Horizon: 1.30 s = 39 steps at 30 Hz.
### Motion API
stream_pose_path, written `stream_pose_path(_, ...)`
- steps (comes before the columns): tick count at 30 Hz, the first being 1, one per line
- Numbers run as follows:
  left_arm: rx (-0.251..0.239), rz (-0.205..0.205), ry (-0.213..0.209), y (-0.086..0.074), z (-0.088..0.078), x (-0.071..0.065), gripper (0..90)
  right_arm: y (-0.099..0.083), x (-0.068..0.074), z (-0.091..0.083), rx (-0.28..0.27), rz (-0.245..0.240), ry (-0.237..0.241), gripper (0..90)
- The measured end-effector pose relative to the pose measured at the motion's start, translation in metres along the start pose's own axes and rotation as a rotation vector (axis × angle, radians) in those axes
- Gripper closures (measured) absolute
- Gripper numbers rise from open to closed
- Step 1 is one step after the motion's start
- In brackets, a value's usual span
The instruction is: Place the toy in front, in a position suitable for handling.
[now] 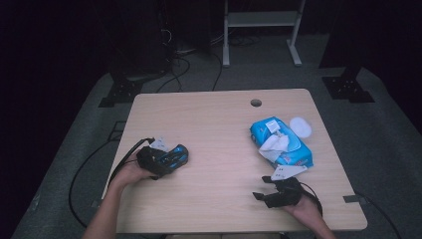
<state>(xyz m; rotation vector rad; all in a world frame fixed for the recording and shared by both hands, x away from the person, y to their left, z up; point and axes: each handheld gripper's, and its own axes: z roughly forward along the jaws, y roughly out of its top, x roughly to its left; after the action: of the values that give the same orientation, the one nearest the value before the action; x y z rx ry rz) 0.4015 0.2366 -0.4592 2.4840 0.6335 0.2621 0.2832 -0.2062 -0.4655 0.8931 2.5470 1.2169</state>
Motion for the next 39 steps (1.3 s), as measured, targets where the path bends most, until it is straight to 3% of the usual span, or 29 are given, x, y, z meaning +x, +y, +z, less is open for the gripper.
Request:
stream_pose_path(7, -0.024, 0.002, -0.005, 0.001, -0.002, 0.0, 26.0, 0.0, 0.0, 0.0, -0.001, -0.001, -0.001, 29.6)
stream_pose_path(15, -0.099, 0.014, -0.01, 0.01, -0.013, -0.006, 26.0, 0.0, -0.001, -0.001, -0.004, 0.0, -0.003, 29.6)
stream_pose_path(19, -0.116, 0.09, -0.02, 0.034, -0.013, -0.024, 26.0, 0.002, -0.003, -0.004, -0.021, 0.007, -0.015, 29.6)
stream_pose_path(22, -0.123, 0.119, -0.034, 0.045, -0.01, -0.033, 26.0, 0.002, -0.005, -0.008, -0.035, 0.01, -0.025, 29.6)
stream_pose_path(28, -0.12, 0.227, -0.097, 0.078, 0.014, -0.07, 25.9, 0.001, -0.007, -0.018, -0.067, 0.017, -0.039, 29.6)
stream_pose_path(39, -0.101, 0.333, -0.195, 0.108, 0.046, -0.114, 26.0, 0.0, -0.014, -0.039, -0.14, 0.021, -0.116, 29.6)
